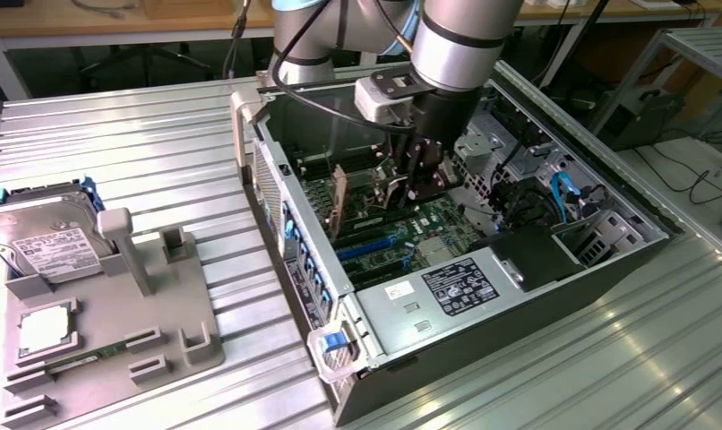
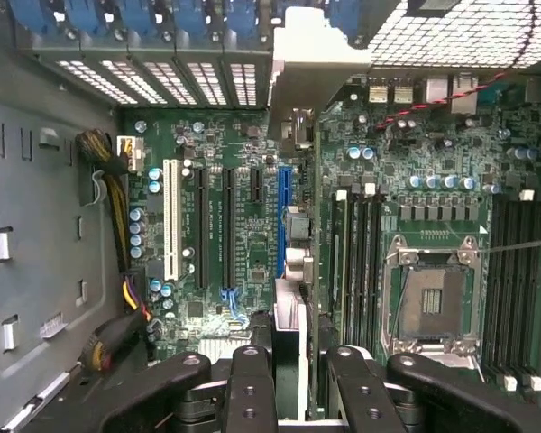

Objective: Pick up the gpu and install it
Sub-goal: 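Insert the gpu into the slot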

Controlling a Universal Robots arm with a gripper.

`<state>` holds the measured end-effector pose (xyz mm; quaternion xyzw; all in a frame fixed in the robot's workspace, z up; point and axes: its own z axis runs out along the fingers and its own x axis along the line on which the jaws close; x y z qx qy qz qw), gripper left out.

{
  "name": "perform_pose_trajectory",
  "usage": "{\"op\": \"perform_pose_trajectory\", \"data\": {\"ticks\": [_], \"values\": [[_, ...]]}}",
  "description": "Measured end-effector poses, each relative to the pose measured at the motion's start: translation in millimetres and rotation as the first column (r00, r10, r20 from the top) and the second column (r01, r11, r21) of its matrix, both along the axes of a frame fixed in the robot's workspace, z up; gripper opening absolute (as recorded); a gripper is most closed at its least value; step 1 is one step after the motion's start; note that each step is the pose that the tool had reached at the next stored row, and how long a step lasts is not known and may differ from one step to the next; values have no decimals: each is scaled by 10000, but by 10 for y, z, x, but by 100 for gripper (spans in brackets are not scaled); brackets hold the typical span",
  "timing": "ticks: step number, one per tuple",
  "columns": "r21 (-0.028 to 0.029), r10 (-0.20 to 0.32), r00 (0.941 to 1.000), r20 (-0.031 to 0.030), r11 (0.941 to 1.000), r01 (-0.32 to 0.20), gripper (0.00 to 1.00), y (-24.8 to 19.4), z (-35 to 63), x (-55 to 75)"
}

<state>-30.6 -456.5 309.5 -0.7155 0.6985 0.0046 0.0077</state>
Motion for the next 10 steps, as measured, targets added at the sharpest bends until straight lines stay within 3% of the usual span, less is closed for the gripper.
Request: {"op": "perform_pose_trajectory", "data": {"ticks": [8, 10], "values": [[0, -5, 10000, -2, 10000, 5, 28, 0, -97, -58], [-1, -229, 9997, -4, 9997, 229, 28, 0, -128, -60]]}}
